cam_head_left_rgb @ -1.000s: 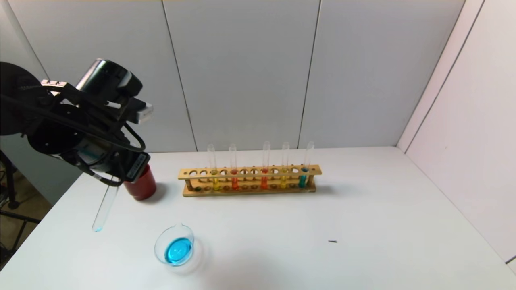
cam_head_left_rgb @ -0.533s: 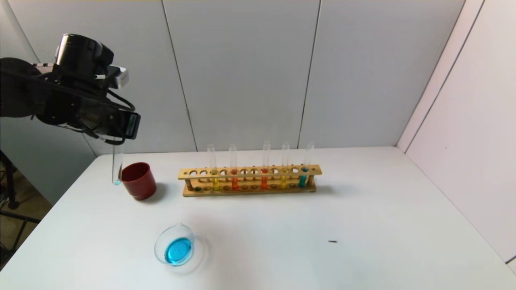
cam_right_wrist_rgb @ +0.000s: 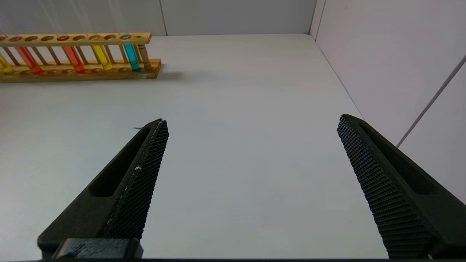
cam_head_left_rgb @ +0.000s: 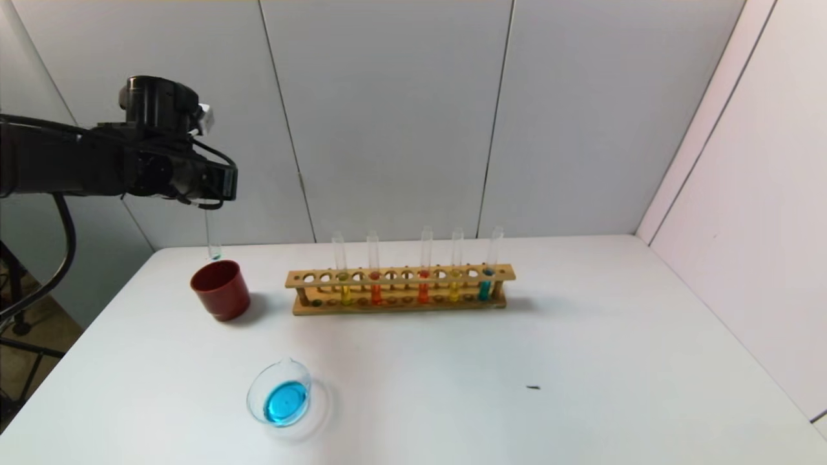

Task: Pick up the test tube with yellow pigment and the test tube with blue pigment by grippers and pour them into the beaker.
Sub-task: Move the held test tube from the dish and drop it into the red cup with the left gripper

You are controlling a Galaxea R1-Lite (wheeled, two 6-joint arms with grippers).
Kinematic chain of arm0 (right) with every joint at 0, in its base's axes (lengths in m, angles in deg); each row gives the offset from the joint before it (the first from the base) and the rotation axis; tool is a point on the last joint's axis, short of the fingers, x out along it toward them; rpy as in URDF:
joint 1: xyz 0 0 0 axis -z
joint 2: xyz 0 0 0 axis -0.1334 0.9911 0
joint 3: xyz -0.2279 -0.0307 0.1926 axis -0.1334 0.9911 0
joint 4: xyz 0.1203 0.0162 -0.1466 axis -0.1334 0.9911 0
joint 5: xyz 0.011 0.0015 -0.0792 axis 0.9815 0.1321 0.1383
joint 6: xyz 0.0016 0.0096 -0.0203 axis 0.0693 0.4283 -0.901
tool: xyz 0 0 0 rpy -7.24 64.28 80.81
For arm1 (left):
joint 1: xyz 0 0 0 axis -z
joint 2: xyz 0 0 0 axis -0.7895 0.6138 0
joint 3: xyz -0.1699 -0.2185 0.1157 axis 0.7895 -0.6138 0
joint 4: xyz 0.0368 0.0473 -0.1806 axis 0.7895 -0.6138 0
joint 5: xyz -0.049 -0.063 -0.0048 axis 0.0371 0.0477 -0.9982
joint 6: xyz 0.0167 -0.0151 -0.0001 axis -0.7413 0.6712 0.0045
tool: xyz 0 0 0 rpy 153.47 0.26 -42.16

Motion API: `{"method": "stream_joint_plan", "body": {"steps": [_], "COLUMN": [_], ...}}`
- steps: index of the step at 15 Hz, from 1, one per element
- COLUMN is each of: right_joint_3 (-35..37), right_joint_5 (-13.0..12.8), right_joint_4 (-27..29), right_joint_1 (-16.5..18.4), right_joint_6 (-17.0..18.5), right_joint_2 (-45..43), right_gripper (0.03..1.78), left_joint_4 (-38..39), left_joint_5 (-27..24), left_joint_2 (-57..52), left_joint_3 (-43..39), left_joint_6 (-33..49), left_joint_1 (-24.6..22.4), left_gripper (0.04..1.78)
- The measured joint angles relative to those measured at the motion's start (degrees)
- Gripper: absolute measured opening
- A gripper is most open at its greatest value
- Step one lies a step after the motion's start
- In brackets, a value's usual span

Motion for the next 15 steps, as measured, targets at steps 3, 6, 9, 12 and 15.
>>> {"method": "stream_joint_plan", "body": {"steps": [3, 6, 9, 12, 15], "right_joint_3": [0.0, 0.0, 0.0, 0.0, 0.0], "right_joint_5": [0.0, 0.0, 0.0, 0.0, 0.0], "right_joint_4": [0.0, 0.0, 0.0, 0.0, 0.0], "right_joint_1": [-0.02, -0.02, 0.0, 0.0, -0.05], "right_joint_6": [0.02, 0.0, 0.02, 0.02, 0.02], "right_joint_2": [0.0, 0.0, 0.0, 0.0, 0.0], "right_gripper": [1.7, 1.7, 1.7, 1.7, 1.7], "left_joint_4": [2.47, 2.6, 3.77, 9.23, 12.09], "left_joint_5": [-0.5, -0.65, -1.06, -1.33, -1.35], "left_joint_2": [2.5, 3.58, 3.99, 4.21, 4.35], "left_joint_3": [-0.17, -0.94, -3.41, -7.61, -11.61], "left_joint_6": [-0.02, 0.22, 0.5, 0.28, 0.22], "left_joint_1": [-0.99, -1.49, -1.93, -2.45, -2.41], "left_gripper": [0.33, 0.33, 0.33, 0.33, 0.33]}}
